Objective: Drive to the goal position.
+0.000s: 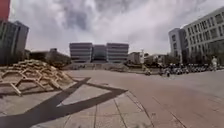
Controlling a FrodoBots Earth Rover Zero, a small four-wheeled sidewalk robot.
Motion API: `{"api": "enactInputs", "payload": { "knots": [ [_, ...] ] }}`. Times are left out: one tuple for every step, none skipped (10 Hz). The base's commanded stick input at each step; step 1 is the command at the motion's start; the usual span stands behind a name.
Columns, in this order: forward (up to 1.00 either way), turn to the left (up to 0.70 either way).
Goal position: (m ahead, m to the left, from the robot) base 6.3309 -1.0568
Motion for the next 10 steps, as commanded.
{"api": "enactInputs", "payload": {
  "knots": [
    [0.7, 0.0],
    [0.7, 0.0],
    [0.7, 0.0],
    [0.7, 0.0],
    [0.7, 0.0],
    [0.7, 0.0],
    [0.7, 0.0],
    [0.7, 0.0],
    [0.7, 0.0],
    [0.7, 0.0]
  ]
}}
